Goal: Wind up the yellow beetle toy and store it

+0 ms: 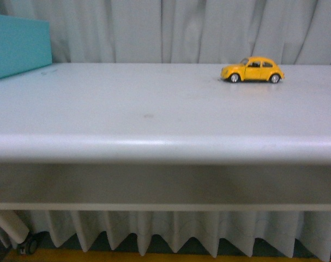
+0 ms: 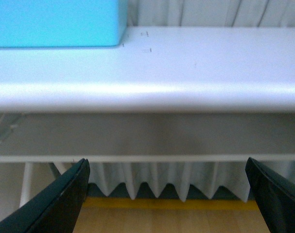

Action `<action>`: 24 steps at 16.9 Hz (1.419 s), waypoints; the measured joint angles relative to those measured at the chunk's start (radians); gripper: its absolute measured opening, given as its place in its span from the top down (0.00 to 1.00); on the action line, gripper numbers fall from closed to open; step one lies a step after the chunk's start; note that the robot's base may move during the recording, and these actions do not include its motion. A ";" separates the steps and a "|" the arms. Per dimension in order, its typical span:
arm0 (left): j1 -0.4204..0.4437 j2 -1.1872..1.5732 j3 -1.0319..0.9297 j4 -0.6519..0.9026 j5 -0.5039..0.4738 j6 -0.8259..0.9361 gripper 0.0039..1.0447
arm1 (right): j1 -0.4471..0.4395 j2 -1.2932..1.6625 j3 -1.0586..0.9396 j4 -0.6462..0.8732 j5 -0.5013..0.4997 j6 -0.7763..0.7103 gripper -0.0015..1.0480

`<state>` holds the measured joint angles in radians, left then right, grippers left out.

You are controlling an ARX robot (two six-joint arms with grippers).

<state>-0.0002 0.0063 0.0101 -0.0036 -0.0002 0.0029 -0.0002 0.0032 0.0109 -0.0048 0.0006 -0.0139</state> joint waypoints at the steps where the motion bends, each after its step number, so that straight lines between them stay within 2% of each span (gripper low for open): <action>1: 0.000 0.000 0.000 0.001 0.000 0.000 0.06 | 0.000 0.000 0.000 0.001 -0.001 0.000 0.06; 24: 0.000 0.000 0.000 0.002 0.000 0.000 0.06 | 0.000 0.001 0.000 0.002 0.000 0.003 0.06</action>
<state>-0.0002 0.0063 0.0101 -0.0021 -0.0006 0.0029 -0.0002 0.0040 0.0109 -0.0032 0.0002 -0.0113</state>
